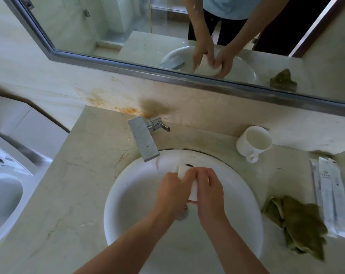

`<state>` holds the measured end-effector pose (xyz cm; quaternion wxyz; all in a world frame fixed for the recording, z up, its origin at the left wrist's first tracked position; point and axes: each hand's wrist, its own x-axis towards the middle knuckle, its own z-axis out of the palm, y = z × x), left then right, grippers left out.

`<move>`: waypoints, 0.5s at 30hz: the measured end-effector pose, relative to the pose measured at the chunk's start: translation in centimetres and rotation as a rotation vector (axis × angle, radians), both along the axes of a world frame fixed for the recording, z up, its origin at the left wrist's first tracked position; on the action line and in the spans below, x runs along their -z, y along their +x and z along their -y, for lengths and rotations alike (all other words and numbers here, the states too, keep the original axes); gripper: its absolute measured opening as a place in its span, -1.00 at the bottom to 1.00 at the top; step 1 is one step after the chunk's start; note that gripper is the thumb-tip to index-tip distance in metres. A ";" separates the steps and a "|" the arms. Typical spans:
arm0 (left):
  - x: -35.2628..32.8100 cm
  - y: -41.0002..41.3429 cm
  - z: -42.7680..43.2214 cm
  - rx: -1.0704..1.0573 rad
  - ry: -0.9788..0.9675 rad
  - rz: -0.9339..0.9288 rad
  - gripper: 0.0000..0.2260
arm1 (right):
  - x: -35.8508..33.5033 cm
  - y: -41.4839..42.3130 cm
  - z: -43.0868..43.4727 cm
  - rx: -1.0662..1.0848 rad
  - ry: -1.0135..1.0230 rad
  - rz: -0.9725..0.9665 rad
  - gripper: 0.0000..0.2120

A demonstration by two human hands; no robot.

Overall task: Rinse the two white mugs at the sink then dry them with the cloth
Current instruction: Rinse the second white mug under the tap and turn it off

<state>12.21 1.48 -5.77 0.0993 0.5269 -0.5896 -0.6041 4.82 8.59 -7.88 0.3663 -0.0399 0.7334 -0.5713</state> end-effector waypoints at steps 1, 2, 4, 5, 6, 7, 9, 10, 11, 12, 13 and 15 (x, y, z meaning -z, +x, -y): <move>0.1 0.0 -0.3 -0.091 0.174 -0.007 -0.61 | 0.6 0.2 -0.6 -0.061 0.049 -0.253 -0.88; 0.3 0.3 -0.4 -0.122 0.288 -0.048 -0.68 | 1.1 0.4 -1.2 -0.124 0.078 -0.449 -0.86; 1.0 1.4 -0.5 -0.125 0.409 -0.144 -0.73 | 1.7 0.6 -1.8 -0.247 0.075 -0.666 -0.67; 1.3 2.0 -0.5 -0.176 0.473 -0.191 -0.70 | 1.7 0.6 -1.8 -0.305 0.083 -0.738 -0.59; 1.6 2.5 -0.4 -0.239 0.546 -0.250 -0.66 | 1.8 0.7 -1.6 -0.367 0.108 -0.805 -0.53; 2.0 3.0 -0.3 -0.288 0.601 -0.291 -0.62 | 1.8 0.9 -1.3 -0.438 0.133 -0.862 -0.49; 2.8 3.4 0.1 -0.373 0.633 -0.311 -0.58 | 1.4 1.1 -0.5 -0.586 0.157 -0.886 -0.42; 3.1 3.6 0.5 -0.434 0.624 -0.295 -0.59 | 1.0 1.0 0.0 -0.642 0.162 -0.855 -0.38; 3.4 3.7 1.1 -0.494 0.627 -0.296 -0.63 | 0.7 0.8 0.4 -0.673 0.167 -0.814 -0.35; 3.5 3.8 1.9 -0.549 0.630 -0.316 -0.67 | 0.4 0.5 0.9 -0.669 0.172 -0.791 -0.35; 3.5 4.0 2.7 -0.589 0.642 -0.340 -0.70 | 0.0 0.1 1.3 -0.643 0.181 -0.783 -0.38; 3.7 4.2 4.2 -0.624 0.669 -0.388 -0.72 | -0.5 -0.7 2.3 -0.595 0.183 -0.738 -0.48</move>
